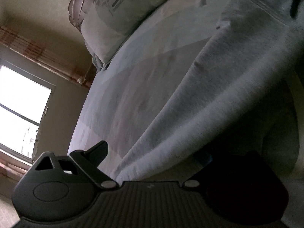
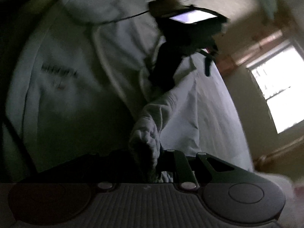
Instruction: Fold clothes
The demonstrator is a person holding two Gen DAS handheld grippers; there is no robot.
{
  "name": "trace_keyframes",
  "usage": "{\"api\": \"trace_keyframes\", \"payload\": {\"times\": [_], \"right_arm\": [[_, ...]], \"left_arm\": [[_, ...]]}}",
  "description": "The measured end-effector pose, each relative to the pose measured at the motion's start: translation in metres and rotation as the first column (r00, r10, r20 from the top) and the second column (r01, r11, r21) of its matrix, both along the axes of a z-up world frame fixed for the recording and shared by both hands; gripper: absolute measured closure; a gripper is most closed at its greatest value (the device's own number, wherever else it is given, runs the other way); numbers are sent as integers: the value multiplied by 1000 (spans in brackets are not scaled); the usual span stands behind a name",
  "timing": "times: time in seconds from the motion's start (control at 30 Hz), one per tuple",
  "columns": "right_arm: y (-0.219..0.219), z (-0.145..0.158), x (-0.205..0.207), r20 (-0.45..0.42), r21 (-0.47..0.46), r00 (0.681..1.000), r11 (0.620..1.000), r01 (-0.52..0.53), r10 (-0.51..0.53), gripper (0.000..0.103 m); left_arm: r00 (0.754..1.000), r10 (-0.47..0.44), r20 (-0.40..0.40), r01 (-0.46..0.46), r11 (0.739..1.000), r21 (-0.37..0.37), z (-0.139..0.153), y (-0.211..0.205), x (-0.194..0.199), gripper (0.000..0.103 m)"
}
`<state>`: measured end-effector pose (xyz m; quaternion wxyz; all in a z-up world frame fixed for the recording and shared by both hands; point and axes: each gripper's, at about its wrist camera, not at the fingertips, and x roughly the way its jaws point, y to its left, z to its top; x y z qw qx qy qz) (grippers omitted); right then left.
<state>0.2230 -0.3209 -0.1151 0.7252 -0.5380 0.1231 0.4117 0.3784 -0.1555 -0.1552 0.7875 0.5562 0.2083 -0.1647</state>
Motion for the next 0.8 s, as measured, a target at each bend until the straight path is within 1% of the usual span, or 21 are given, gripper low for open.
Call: {"api": "trace_keyframes", "payload": {"times": [0.13, 0.27, 0.33, 0.47, 0.5, 0.63, 0.67, 0.73, 0.77, 0.8], "right_arm": [[-2, 6, 7, -49, 48, 998, 999, 26, -24, 84], [-7, 16, 16, -119, 112, 992, 992, 61, -48, 84], [-10, 20, 20, -147, 139, 987, 987, 77, -57, 84], [-12, 23, 22, -190, 172, 980, 980, 100, -67, 84], [-12, 24, 23, -198, 180, 978, 978, 105, -69, 84], [-14, 24, 24, -221, 198, 972, 973, 121, -76, 84], [-15, 24, 24, -226, 201, 971, 972, 125, -78, 84], [-16, 25, 24, -237, 208, 968, 969, 134, -83, 84], [-17, 26, 25, -242, 212, 967, 967, 139, -86, 84], [-18, 27, 25, -247, 216, 965, 966, 144, -88, 84]], "left_arm": [[997, -76, 14, 75, 993, 87, -2, 0, 0, 8], [988, -153, 22, 147, 973, 180, -5, 1, 2, 10], [982, -188, 23, 175, 949, 262, -12, 2, 9, 11], [971, -239, 24, 211, 896, 392, -31, 5, 21, 14], [970, -241, 18, 215, 895, 391, -35, 6, 26, 15], [978, -210, 1, 197, 918, 344, -32, 8, 27, 13], [977, -211, 7, 196, 919, 342, -32, 8, 27, 13], [976, -218, 15, 199, 916, 347, -34, 10, 19, 17], [974, -227, 7, 210, 912, 353, -36, 10, 16, 25], [972, -237, 0, 221, 907, 359, -38, 11, 13, 37]]}}
